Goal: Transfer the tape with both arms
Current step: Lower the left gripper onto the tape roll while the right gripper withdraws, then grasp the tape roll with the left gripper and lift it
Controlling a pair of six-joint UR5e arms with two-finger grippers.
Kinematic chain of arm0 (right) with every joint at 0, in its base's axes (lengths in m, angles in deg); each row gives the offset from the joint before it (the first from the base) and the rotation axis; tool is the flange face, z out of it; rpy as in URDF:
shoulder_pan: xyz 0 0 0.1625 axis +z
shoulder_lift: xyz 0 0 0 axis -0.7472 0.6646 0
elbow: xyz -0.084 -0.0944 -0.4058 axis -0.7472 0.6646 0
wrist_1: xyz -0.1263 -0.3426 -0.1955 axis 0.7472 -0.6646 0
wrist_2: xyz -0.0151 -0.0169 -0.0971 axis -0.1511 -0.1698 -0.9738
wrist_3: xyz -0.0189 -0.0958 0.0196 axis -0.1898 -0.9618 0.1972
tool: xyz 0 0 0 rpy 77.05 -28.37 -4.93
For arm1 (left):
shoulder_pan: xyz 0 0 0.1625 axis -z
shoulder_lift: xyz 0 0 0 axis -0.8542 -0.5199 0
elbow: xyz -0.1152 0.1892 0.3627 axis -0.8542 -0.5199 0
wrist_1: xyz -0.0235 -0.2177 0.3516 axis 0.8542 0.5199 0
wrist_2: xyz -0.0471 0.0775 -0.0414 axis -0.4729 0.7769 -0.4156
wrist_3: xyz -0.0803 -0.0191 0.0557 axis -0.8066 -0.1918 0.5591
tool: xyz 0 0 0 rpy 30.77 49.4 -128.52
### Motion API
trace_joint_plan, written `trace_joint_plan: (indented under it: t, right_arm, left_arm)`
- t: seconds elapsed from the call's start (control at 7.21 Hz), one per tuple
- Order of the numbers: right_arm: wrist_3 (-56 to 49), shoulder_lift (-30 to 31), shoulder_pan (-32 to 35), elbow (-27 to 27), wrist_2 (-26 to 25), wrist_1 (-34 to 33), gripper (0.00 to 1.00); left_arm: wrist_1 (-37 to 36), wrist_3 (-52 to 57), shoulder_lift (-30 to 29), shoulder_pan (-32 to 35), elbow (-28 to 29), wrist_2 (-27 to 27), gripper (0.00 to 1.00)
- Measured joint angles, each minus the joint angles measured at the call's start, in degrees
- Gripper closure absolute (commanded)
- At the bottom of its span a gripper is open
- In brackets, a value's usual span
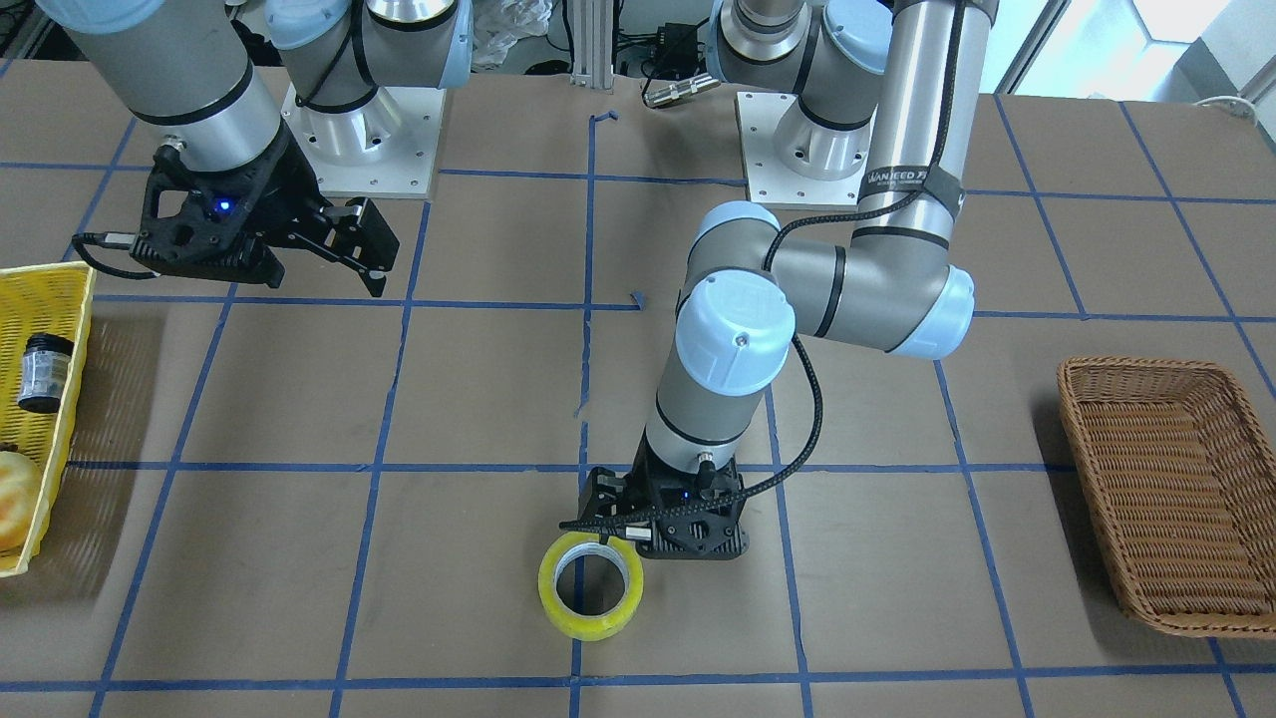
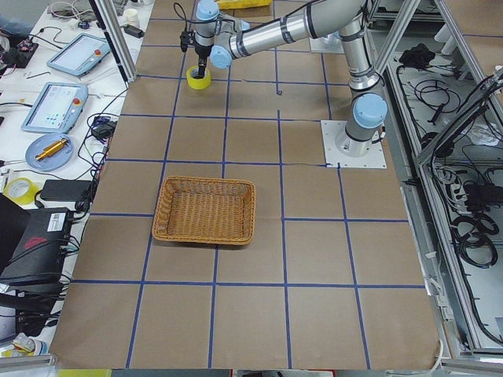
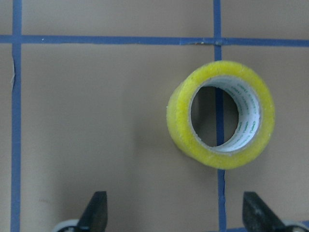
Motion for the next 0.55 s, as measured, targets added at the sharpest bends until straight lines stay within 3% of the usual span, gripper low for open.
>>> trace_joint_plan:
  t: [0.28,0.42,0.55]
  right_arm:
    - [-0.6,1.0,-0.2,0.1,1.5,0.0,0.0]
    - [-0.8,1.5,-0.2,-0.1,1.5,0.1,0.0]
    - [-0.8,2.2,-0.1,-0.3,1.1,0.5,0.0]
  left_arm:
    - [-0.3,-0.6,-4.8,0.1,3.1,2.0,0.48]
    - [-0.4,-0.7,-6.2,0.1,3.6,2.1,0.6]
    - [-0.5,-0.8,-7.2,0.1,3.8,2.0,0.96]
